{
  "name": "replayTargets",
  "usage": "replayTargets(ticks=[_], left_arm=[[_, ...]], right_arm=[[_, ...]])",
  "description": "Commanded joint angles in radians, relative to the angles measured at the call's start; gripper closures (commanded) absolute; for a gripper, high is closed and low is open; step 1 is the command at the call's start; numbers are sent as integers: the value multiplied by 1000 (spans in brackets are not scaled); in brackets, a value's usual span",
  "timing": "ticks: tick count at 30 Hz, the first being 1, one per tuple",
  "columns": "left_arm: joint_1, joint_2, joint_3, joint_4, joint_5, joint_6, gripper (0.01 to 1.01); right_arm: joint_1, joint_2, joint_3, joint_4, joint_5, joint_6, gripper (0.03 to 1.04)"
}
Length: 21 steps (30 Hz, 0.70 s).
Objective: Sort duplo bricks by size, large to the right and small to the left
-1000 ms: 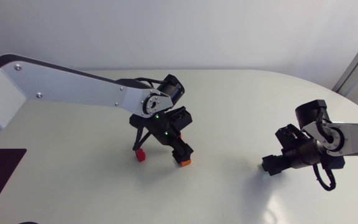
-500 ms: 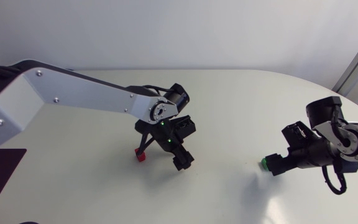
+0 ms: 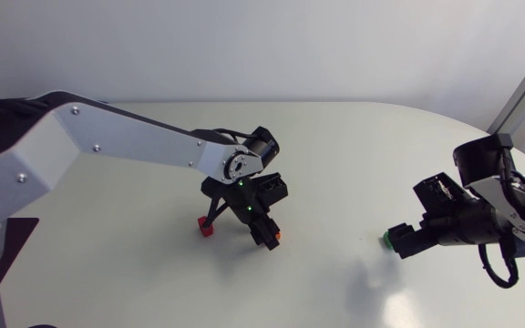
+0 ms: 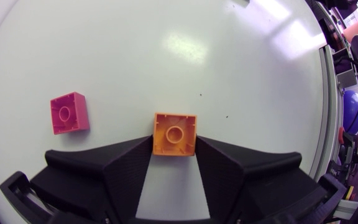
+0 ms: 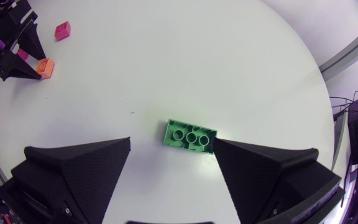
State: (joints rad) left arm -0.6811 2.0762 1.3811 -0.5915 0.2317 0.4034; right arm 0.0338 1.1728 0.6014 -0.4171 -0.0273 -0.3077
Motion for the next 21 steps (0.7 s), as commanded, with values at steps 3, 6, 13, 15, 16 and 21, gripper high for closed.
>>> replayTargets(ticks=[3, 6, 13, 15, 16, 21], left_arm=[[-1, 22, 10, -7, 4, 37, 666], [0, 8, -19, 19, 3, 41, 682], [63, -87, -137, 38, 3, 71, 698], [109, -134, -195, 38, 1, 94, 698], [133, -157, -221, 38, 0, 106, 698], [245, -234, -330, 42, -15, 164, 697]], right_arm=[[6, -9, -5, -12, -16, -11, 110], [9, -9, -3, -9, -22, -10, 110], [58, -4, 18, -3, -23, 5, 110], [97, 8, 37, 0, -23, 21, 110], [117, 19, 47, 1, -23, 33, 110], [233, 120, 132, 32, -17, 93, 110]])
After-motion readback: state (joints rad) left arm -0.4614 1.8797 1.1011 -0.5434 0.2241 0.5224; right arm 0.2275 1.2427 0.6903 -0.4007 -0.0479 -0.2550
